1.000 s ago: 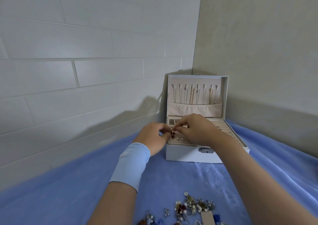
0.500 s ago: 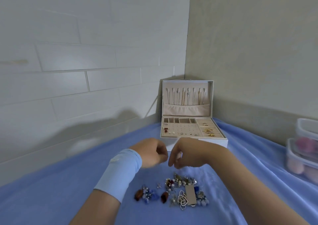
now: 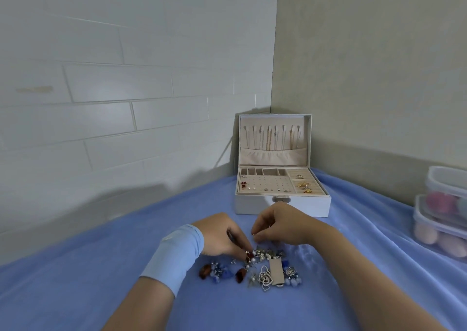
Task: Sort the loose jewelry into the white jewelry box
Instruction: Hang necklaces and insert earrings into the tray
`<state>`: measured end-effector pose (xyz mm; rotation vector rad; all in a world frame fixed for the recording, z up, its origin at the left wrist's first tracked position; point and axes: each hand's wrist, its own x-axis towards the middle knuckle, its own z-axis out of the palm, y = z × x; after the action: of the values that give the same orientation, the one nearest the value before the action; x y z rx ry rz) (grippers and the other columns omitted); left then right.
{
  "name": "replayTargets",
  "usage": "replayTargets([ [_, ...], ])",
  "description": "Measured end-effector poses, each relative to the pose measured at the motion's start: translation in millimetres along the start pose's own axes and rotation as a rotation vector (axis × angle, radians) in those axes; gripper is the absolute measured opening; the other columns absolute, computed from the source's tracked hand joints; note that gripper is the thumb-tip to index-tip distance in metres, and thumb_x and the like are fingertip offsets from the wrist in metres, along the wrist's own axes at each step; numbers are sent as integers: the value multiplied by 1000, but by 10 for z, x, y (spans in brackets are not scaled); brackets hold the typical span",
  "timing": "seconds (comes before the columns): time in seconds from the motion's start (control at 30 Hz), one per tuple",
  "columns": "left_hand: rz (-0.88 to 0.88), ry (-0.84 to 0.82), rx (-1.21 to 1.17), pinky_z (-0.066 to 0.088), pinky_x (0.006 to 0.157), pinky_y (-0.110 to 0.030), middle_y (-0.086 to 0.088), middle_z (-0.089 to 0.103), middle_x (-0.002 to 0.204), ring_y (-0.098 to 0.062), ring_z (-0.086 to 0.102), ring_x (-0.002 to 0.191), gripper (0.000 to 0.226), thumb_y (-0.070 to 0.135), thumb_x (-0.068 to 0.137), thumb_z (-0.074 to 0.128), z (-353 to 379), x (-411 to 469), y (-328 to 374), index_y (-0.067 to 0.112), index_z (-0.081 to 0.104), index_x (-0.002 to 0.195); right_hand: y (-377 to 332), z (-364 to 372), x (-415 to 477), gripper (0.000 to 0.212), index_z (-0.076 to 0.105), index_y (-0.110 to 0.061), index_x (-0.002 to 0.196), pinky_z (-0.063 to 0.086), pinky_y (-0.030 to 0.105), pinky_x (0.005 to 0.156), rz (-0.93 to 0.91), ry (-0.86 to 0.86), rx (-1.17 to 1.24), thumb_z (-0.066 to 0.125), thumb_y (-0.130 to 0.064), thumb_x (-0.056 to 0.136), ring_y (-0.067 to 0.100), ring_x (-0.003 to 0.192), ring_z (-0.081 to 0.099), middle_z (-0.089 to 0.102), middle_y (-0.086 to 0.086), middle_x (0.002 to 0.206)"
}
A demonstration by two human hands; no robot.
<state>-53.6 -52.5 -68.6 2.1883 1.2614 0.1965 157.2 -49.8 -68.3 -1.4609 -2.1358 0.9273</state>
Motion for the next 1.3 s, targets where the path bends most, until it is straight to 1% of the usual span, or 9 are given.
replayTargets([
  [0.1,12,29,-35,51,87,-17,20,74,88,5,66,85,11,31,78,81,-10,-4,-10,33,78,89,44,23,22,6,77,-13,83,50,21,54,3,62,32,80,-9,80,13,47,61,74,10,72],
  [0.27,5,112,-145,47,77,-13,14,74,87,4,65,79,6,31,84,76,-70,-50,-43,32,74,89,49,51,33,14,74,-21,82,50,16,57,-33,139,25,81,-10,81,-4,54,61,73,-2,80],
  [0.43,21,152,-348,51,70,-22,4,77,93,-8,70,80,8,19,91,67,-135,-84,-8,17,68,98,-16,60,18,4,76,-15,85,48,23,48,-17,183,137,80,-13,84,16,51,65,76,-2,81],
  [0.57,60,234,-437,48,68,-26,3,77,90,-12,69,76,6,15,93,63,-272,-5,49,15,66,98,-114,-11,5,5,77,-10,88,44,24,45,-44,254,256,78,-8,84,15,46,58,76,6,82],
  [0.77,64,384,-501,45,63,-25,2,74,86,-11,63,67,8,19,93,64,-564,279,119,20,71,97,-230,-320,167,6,77,-10,93,38,20,41,-15,413,367,75,-7,89,13,39,46,60,-5,47],
  [0.87,53,462,-541,49,64,-23,1,73,92,-9,66,71,10,21,92,65,-670,472,128,20,72,100,-277,-458,302,6,78,-12,92,41,22,39,2,447,382,76,-9,88,14,40,53,72,3,65],
  [0.97,52,531,-632,53,64,-22,0,75,96,-9,70,75,9,18,93,65,-732,637,83,19,72,98,-248,-529,503,7,79,-14,89,42,22,40,10,501,341,77,-8,86,13,42,54,76,6,75],
  [1.13,43,608,-718,50,65,-19,6,77,95,-7,69,72,12,18,94,63,-725,787,-58,21,70,103,-137,-550,816,8,79,-17,91,42,19,41,62,489,197,75,-10,89,9,38,50,60,-11,47],
  [1.3,46,590,-730,49,66,-19,6,76,96,-8,66,71,16,22,95,61,-680,852,-106,23,72,107,-97,-535,1031,10,78,-26,85,52,20,60,42,463,-56,81,-17,83,-4,62,63,71,-11,78],
])
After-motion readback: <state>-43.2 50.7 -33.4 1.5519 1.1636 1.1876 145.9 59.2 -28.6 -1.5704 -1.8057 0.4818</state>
